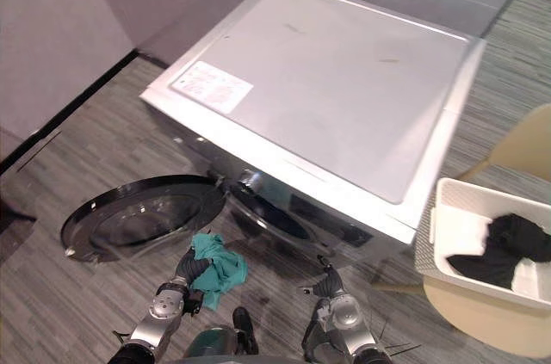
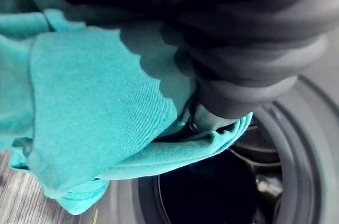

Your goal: Pick up the laundry basket with both hands and put the clothes into the washing machine.

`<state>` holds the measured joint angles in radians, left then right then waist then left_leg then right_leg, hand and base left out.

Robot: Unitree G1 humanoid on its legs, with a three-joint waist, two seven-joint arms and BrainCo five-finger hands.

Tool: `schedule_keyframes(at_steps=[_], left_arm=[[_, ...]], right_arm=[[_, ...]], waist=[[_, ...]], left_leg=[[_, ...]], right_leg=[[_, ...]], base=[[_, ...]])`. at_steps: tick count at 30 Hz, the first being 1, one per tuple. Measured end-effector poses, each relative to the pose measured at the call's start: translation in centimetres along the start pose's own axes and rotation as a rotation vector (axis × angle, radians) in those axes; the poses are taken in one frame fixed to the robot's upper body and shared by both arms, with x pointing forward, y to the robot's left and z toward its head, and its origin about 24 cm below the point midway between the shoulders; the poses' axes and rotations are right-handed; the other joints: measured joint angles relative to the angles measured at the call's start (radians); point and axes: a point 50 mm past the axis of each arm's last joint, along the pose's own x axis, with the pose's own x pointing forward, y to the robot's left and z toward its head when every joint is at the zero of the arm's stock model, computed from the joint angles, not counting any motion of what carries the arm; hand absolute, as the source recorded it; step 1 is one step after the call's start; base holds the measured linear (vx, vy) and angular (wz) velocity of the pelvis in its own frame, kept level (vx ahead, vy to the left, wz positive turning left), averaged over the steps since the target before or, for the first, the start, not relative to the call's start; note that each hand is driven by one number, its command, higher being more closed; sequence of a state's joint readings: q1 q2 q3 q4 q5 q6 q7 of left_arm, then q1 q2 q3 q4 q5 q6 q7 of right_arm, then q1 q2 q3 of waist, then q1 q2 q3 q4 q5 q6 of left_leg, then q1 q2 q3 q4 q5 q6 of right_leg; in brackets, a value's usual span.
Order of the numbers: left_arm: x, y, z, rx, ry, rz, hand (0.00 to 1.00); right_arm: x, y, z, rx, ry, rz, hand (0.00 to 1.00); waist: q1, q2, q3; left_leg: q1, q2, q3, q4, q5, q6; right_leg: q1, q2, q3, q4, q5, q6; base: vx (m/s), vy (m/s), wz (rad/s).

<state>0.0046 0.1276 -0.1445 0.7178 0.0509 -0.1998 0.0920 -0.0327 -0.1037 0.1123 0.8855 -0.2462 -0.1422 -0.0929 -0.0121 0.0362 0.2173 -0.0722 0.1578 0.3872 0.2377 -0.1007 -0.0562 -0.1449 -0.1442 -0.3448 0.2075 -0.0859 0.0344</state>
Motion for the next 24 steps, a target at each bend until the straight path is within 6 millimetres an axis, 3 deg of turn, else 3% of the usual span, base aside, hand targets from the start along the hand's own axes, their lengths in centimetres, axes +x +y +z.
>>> schedule_keyframes(at_steps=[2, 3, 4, 7, 10, 13, 15, 17, 20, 21, 24], left_arm=[[-0.1, -0.2, -0.1, -0.041, 0.007, 0.016, 1.0], [-0.1, -0.3, -0.1, -0.058, 0.009, 0.023, 1.0], [-0.1, -0.6, -0.1, -0.078, 0.013, 0.028, 1.0], [-0.2, -1.1, -0.3, -0.119, 0.025, 0.035, 1.0], [0.7, -0.9, 0.8, -0.169, 0.003, 0.048, 1.0], [2.6, 0.5, 4.5, -0.247, -0.094, 0.11, 1.0], [3.6, 1.3, 6.8, -0.333, -0.151, 0.152, 1.0], [4.5, 1.7, 10.7, -0.469, -0.253, 0.175, 1.0], [4.9, 2.0, 15.4, -0.601, -0.39, 0.17, 1.0], [4.7, 2.7, 18.5, -0.695, -0.487, 0.17, 1.0], [3.6, 3.8, 24.0, -0.867, -0.673, 0.14, 1.0]], right_arm=[[0.1, -0.7, -0.2, -0.012, 0.006, -0.022, 0.0], [0.1, -0.9, -0.2, -0.016, 0.007, -0.031, 0.0], [0.1, -1.2, -0.4, -0.025, 0.023, -0.041, 0.0], [-0.1, -2.8, -1.4, -0.015, 0.064, -0.106, 0.0], [-0.1, -3.9, -1.3, -0.007, 0.056, -0.134, 0.0], [0.7, -4.3, 1.3, 0.051, -0.03, -0.162, 0.0], [1.2, -4.9, 3.4, 0.078, -0.094, -0.196, 0.0], [1.5, -5.4, 6.1, 0.112, -0.189, -0.229, 0.0], [1.6, -5.7, 8.6, 0.183, -0.272, -0.257, 0.0], [1.6, -5.8, 10.5, 0.22, -0.332, -0.268, 0.0], [1.0, -6.8, 14.3, 0.257, -0.48, -0.308, 0.0]], waist=[[0.014, 0.003, 0.018], [0.021, 0.004, 0.021], [0.027, 0.014, 0.031], [0.018, 0.03, 0.039], [0.01, 0.034, 0.052], [-0.003, -0.001, 0.162], [-0.008, -0.005, 0.201], [-0.018, -0.013, 0.24], [-0.027, -0.025, 0.252], [-0.026, -0.046, 0.28], [-0.028, -0.056, 0.299]], left_leg=[[-0.076, 0.061, -0.044, 0.197, -0.015, -0.018], [-0.099, 0.071, -0.072, 0.239, -0.02, -0.019], [-0.121, 0.067, -0.171, 0.269, -0.056, -0.034], [-0.099, 0.054, -0.276, 0.18, -0.063, -0.044], [-0.095, 0.049, -0.255, 0.111, -0.084, -0.076], [-0.194, 0.031, -0.211, 0.285, -0.131, -0.055], [-0.297, 0.039, -0.209, 0.449, -0.19, -0.041], [-0.428, 0.06, -0.212, 0.63, -0.275, -0.022], [-0.573, 0.075, -0.216, 0.767, -0.376, 0.005], [-0.649, 0.084, -0.221, 0.856, -0.403, 0.011], [-0.826, 0.112, -0.237, 1.014, -0.445, 0.021]], right_leg=[[0.002, 0.049, 0.08, -0.045, 0.024, -0.019], [-0.001, 0.058, 0.101, -0.051, 0.031, -0.025], [-0.002, 0.075, 0.136, -0.057, 0.041, -0.029], [-0.018, 0.096, 0.206, -0.029, 0.041, -0.026], [-0.126, 0.1, 0.262, 0.08, 0.021, 0.003], [-0.263, 0.053, 0.282, 0.282, -0.012, 0.019], [-0.358, 0.039, 0.296, 0.406, -0.051, 0.023], [-0.489, 0.032, 0.311, 0.566, -0.113, 0.033], [-0.641, 0.014, 0.309, 0.719, -0.174, 0.038], [-0.718, 0.003, 0.317, 0.8, -0.2, 0.039], [-0.888, 0.002, 0.325, 0.927, -0.215, 0.029]], base=[[0.0, -0.246, -1.19], [0.02, -0.206, -1.3], [0.06, -0.063, -1.01], [0.06, 0.022, -0.94], [0.03, 0.129, -0.71], [-0.15, 0.135, -0.28], [-0.23, 0.091, -0.24], [-0.23, 0.061, -0.07], [-0.27, 0.041, 0.18], [-0.28, 0.014, 0.08], [-0.28, -0.002, -0.07]])
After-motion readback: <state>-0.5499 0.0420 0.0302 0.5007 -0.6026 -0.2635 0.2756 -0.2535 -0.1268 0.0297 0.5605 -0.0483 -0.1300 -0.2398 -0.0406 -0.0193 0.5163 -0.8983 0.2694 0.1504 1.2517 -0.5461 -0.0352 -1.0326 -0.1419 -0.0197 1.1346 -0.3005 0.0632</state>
